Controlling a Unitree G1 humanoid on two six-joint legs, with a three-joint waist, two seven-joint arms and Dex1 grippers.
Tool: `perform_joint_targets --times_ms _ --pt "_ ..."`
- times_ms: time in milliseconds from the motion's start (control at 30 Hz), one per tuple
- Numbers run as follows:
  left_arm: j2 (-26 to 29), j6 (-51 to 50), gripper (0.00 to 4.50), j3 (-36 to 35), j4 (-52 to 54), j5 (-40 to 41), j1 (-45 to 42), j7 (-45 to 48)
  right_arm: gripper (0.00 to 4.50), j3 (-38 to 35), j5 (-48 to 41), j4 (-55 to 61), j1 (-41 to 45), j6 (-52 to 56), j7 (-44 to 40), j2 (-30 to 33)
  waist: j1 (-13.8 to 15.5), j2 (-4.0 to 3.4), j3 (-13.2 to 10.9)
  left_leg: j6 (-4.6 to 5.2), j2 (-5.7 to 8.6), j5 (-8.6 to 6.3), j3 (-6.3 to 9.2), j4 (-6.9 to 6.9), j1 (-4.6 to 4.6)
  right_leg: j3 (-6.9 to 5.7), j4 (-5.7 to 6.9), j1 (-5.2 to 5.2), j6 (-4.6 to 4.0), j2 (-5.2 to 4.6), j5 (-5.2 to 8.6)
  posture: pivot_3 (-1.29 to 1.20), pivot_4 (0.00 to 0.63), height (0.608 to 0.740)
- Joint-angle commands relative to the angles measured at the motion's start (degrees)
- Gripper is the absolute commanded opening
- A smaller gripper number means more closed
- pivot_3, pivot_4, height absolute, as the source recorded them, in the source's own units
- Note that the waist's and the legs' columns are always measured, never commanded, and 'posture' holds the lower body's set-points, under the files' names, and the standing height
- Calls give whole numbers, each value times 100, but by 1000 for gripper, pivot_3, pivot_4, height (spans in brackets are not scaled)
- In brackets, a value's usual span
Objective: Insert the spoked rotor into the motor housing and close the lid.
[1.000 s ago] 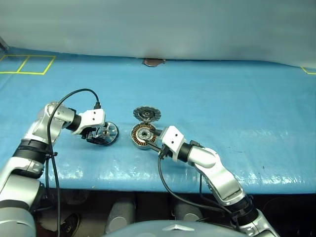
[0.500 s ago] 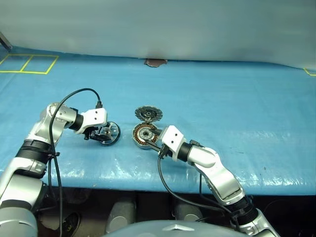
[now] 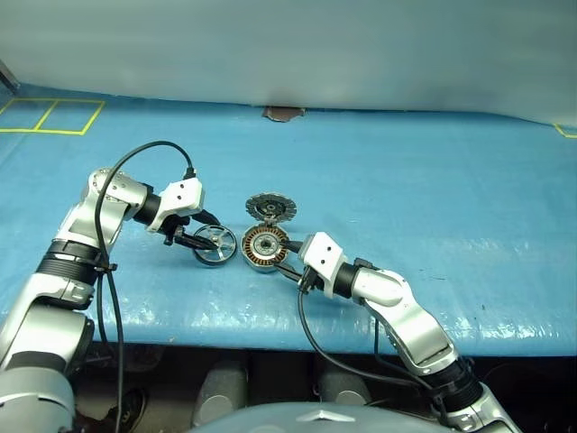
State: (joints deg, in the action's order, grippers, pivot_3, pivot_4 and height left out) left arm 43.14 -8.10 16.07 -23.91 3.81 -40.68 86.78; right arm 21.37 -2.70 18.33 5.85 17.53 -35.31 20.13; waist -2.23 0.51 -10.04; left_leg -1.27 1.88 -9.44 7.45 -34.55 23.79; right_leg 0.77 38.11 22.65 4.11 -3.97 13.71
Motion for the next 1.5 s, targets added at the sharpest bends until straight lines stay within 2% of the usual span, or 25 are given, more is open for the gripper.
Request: perform_joint_targets --times_ms 33,400,533,933,1500 --pt "34 15 2709 -131 111 72 -153 44 1961 -167 -44 89 -40 -70 18 53 -8 1 -1 0 0 0 -1 0 0 0 0 1 1 0 0 0 150 740" --pt "484 338 2709 -80 -297 -302 28 72 1961 -122 63 156 -70 -128 191 -64 -8 1 -1 0 -1 0 0 1 1 1 0 3 0 2 0 0 150 740" --pt "566 380 3571 -121 -245 -325 62 13 1961 -57 89 134 -46 -149 205 -99 8 1 -1 0 -1 0 0 1 1 1 0 3 -2 2 1 0 150 740" --pt "250 565 3571 46 -461 -546 140 -315 1961 26 161 87 -53 -209 224 -207 9 1 -1 0 -1 0 1 -2 2 1 0 2 -1 2 1 0 150 740" --pt "111 726 3571 32 -866 -817 250 -836 1961 28 220 79 -27 -226 255 -214 10 1 -1 0 -1 0 1 -4 -1 1 1 0 -3 3 2 0 150 740"
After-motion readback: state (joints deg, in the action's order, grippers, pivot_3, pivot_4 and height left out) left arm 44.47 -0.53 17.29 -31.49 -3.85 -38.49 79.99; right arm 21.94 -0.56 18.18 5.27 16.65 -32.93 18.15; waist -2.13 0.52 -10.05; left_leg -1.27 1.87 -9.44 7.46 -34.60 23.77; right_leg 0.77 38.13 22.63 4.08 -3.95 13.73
